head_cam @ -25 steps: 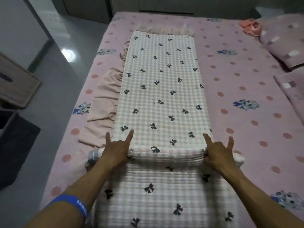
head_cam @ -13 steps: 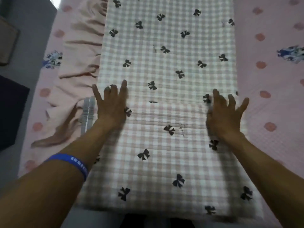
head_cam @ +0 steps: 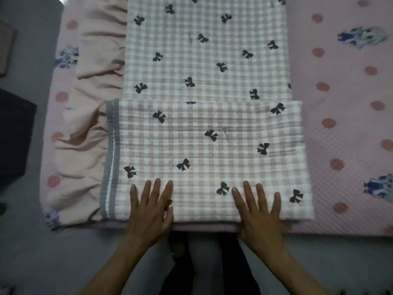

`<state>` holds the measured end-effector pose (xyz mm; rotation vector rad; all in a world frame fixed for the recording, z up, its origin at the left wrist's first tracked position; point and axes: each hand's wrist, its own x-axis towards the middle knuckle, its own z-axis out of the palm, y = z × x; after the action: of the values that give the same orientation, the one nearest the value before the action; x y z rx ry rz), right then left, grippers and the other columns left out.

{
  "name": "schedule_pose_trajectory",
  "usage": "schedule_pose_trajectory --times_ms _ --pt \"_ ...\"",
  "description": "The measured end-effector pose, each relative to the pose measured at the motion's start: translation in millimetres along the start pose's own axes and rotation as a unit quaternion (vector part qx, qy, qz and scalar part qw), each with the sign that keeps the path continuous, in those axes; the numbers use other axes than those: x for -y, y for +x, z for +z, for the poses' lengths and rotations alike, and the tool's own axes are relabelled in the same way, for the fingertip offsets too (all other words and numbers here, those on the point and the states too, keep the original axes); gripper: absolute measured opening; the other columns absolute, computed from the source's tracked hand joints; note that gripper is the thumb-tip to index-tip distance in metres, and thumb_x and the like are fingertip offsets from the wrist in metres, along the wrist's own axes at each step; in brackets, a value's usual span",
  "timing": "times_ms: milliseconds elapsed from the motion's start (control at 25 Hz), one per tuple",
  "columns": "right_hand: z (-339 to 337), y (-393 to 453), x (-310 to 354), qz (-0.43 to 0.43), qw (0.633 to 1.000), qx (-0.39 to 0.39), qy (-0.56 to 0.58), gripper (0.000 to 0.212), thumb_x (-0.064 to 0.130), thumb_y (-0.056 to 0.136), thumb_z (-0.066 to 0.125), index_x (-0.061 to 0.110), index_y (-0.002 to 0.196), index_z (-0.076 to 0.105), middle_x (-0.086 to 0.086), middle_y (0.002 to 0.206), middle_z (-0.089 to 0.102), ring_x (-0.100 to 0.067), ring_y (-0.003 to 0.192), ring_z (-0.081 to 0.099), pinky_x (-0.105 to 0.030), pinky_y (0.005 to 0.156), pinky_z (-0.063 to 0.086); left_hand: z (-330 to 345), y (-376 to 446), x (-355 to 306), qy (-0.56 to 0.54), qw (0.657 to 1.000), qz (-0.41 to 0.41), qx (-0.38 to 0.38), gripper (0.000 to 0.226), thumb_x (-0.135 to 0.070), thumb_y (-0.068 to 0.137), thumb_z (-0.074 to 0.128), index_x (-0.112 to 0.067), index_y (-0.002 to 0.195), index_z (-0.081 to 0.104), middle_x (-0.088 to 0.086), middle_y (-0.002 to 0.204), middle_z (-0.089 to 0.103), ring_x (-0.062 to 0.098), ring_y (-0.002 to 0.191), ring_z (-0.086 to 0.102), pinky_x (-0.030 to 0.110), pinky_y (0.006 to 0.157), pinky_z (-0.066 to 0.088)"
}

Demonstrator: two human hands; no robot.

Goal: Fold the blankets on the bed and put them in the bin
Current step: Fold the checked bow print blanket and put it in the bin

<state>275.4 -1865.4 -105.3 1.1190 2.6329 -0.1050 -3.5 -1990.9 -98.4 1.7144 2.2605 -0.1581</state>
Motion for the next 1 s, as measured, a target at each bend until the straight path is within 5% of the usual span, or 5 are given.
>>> schedule_pose_trajectory --times_ms 160,360,600,880,1000 --pt "7.5 -3.9 7.2 0.025 0.999 -0.028 -0.014 0.117 0.002 0.057 0.08 0.023 0.156 0.022 -0.018 0.16 0.022 -0.046 0.145 0.021 -0.075 0.109 0.007 0.8 -16.2 4.9 0.056 0.994 0.082 0.038 0.105 -0.053 0.066 0.072 -0.024 0.153 0.022 0.027 0.147 0.039 0.05 0.133 0.036 0.073 0.109 0.006" --pt "21.4 15.1 -0.2 0.041 0.996 -0.057 -0.054 0.116 0.004 0.061 0.082 0.021 0.156 0.017 -0.023 0.152 0.037 -0.048 0.137 0.037 -0.072 0.111 0.001 15.8 7.9 15.9 0.107 0.99 0.084 -0.045 0.123 -0.011 0.058 0.085 -0.025 0.155 0.011 0.024 0.116 0.061 0.045 0.108 0.058 0.072 0.109 0.008" --pt "-9.8 12.3 -14.4 0.042 0.981 -0.187 0.015 0.073 0.017 0.078 0.055 0.01 0.148 0.037 -0.01 0.076 0.069 -0.033 0.074 0.068 -0.056 0.102 0.024 -11.5 17.9 12.2 0.087 0.995 -0.01 -0.044 0.102 -0.014 0.089 0.053 -0.03 0.145 -0.03 0.0 0.095 0.066 0.026 0.091 0.065 0.062 0.111 -0.009" --pt "-99.9 -111.9 2.3 0.043 0.998 -0.007 0.039 0.103 0.012 0.082 0.06 0.019 0.154 -0.012 0.004 0.064 0.06 -0.02 0.07 0.065 -0.055 0.115 -0.001 -91.0 -113.7 -32.4 0.04 0.998 -0.053 0.002 0.117 -0.011 0.08 0.062 -0.029 0.144 -0.034 -0.01 0.067 0.062 0.016 0.073 0.066 0.055 0.108 -0.024" --pt "-127.3 -182.7 6.3 0.005 0.997 -0.025 0.074 0.118 0.015 0.062 0.072 0.018 0.155 0.0 0.007 0.06 0.062 -0.015 0.062 0.063 -0.056 0.114 0.018 -126.2 -182.6 -47.3 0.024 0.998 -0.046 0.037 0.11 -0.012 0.084 0.052 -0.033 0.139 -0.04 -0.008 0.085 0.069 0.017 0.09 0.065 0.053 0.113 -0.015"
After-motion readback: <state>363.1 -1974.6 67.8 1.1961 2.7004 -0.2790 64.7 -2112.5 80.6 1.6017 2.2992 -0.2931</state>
